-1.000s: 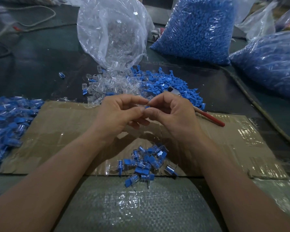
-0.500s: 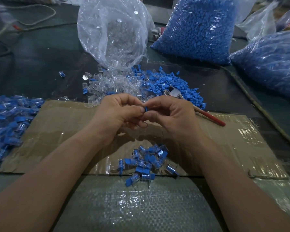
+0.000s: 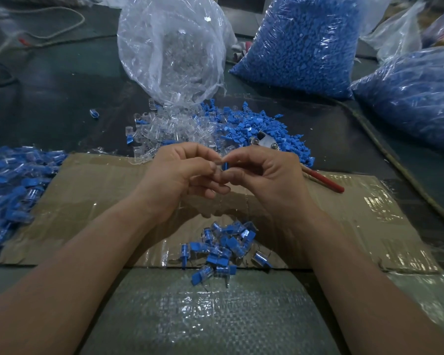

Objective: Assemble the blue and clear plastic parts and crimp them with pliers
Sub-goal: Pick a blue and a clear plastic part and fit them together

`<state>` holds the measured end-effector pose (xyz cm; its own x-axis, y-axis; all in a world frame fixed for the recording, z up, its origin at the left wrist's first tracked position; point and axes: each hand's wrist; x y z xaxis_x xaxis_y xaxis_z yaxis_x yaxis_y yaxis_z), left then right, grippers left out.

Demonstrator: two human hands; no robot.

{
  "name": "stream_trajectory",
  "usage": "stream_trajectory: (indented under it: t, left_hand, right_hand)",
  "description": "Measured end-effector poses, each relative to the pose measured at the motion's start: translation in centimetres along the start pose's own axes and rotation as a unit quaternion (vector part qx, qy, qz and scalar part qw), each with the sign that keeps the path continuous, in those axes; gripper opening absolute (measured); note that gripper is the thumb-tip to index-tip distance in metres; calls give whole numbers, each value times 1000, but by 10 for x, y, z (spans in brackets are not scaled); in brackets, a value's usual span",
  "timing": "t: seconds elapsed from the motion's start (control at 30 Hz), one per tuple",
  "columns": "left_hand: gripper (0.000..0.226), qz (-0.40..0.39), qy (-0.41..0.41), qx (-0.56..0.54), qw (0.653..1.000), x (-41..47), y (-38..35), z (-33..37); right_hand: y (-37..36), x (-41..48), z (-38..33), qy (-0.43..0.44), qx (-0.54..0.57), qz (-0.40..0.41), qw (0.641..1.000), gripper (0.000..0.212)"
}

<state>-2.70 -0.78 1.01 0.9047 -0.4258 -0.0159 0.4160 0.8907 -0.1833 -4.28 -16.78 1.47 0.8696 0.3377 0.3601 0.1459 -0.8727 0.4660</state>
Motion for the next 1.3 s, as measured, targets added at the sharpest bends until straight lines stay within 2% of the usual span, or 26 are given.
stream_trajectory:
  t: [0.07, 0.17, 0.33, 0.43, 0.57, 0.63, 0.77, 0.87, 1.03, 1.2, 1.3]
  left_hand:
    - [9, 0, 2, 5, 1000, 0, -1, 1]
    - [19, 8, 11, 28, 1000, 0, 0, 1]
    - [8, 23, 28, 12, 999, -1, -1, 1]
    - [11, 19, 21, 29, 999, 0, 0, 1]
    - [9, 22, 26, 4, 999, 0, 1, 0]
    - [13, 31, 28, -4, 999, 2, 2, -1]
    - [13, 40, 26, -4, 999, 3, 4, -2]
    - [14, 38, 21, -4, 999, 4, 5, -3]
    - [15, 37, 13, -4, 999, 4, 5, -4]
    - [13, 43, 11, -11, 999, 4, 5, -3]
    - [14, 43, 13, -11, 999, 4, 5, -3]
  right_hand:
    - [0, 0, 0, 1, -2, -2, 1000, 24]
    - [0, 0, 0, -1, -30, -13, 999, 22]
    - [0, 0, 0, 2, -62, -15, 998, 24]
    - [0, 0, -1, -1, -56, -12, 998, 25]
    - [1, 0, -1, -57, -65, -16, 996, 23]
    - [6, 0, 1, -96, -89, 9, 991, 23]
    - [29, 2, 5, -136, -211, 81, 965, 20]
    - [47, 1, 12, -205, -281, 98, 932, 33]
    - [66, -4, 21, -329, -310, 33, 892, 70]
    - [69, -4, 24, -368, -320, -11, 873, 70]
    - [67, -2, 23, -378, -338, -71, 859, 90]
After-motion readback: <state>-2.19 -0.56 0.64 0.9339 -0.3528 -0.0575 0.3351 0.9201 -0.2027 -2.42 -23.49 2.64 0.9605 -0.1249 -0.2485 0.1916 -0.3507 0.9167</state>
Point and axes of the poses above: each hand's wrist, its own x-axis towards the middle knuckle, its own y-axis out of the back of the hand, z = x × y, and after that the axes turned 6 degrees about -z, right-handed
